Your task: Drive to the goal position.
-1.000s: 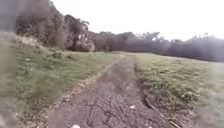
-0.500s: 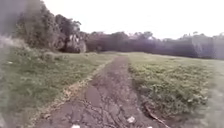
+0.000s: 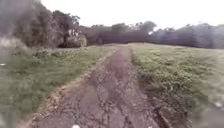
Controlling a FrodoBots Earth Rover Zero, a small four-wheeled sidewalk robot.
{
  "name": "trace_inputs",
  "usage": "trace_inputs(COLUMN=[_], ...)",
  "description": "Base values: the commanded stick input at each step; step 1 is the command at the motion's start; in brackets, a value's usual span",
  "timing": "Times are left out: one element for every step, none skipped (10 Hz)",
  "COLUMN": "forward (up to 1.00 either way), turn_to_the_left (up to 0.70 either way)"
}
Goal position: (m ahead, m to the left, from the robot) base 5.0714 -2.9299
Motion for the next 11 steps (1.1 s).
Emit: trace_inputs(forward=[0.70,0.70,0.70,0.70,0.70,0.70,0.70,0.70,0.70,0.70,0.70], turn_to_the_left=[0.00,0.00,0.00,0.00,0.00,-0.19,-0.31,-0.31,-0.10,0.00,0.00])
